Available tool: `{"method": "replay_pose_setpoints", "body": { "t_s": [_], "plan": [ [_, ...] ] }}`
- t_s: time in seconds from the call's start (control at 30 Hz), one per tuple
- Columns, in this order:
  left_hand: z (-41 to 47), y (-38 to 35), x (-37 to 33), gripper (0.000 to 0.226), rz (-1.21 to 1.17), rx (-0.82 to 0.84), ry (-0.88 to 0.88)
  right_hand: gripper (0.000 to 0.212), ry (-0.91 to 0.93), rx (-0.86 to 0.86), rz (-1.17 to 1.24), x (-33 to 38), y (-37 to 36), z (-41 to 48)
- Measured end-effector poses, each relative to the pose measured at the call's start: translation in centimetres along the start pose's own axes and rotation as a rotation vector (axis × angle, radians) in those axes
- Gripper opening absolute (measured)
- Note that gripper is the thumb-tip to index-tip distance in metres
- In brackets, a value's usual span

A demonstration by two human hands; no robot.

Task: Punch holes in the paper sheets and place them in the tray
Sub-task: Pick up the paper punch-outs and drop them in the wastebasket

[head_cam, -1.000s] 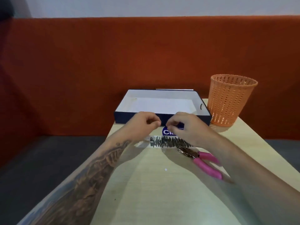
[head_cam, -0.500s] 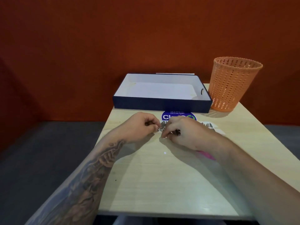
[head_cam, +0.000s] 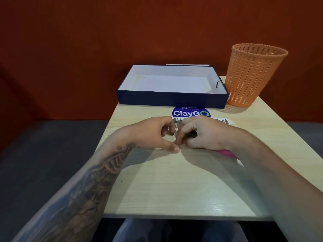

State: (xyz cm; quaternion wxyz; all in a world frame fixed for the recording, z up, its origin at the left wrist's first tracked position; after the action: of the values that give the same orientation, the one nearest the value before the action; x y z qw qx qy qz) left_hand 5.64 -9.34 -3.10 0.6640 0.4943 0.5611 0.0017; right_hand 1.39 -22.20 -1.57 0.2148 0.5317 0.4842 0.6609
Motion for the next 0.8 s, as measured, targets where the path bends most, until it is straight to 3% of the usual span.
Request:
{"method": "replay_pose_setpoints", "body": {
  "t_s": [0.33,0.5,0.63,0.8],
  "plan": [
    [0.5,0.6,1.1,0.018,-0.141,-0.006,-0.036,0.013,-0.015,-0.062,-0.009,-0.9,0.1,0.4],
    [0.7,0.7,1.3,0.016,-0.148,-0.006,-0.045,0.002,0.004,-0.094,-0.173,-0.4,-0.2,0.9],
    [0.6,0.8,1.2,0.013,-0.149,-0.009,-0.046,0.005,0.005,-0.090,-0.261,-0.2,-0.5,1.1],
    [0.1,0.7,0.6,0.009,-0.135,0.016,-0.062,0.015,-0.108,-0.075,-0.142,-1.6,0.8,0.4]
  ]
}}
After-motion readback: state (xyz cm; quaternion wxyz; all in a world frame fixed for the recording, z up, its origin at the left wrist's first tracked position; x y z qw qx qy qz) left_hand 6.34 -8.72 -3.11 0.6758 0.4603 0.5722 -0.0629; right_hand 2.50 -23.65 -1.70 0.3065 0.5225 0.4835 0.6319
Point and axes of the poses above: each hand's wrist, its own z-axis towards the middle knuckle, its own y-axis out of the back of the hand, x = y × z, the point moved 7 cm from there along z, towards the middle knuckle, and after that the axes turned 9 degrees about -z, right-handed, at the moved point
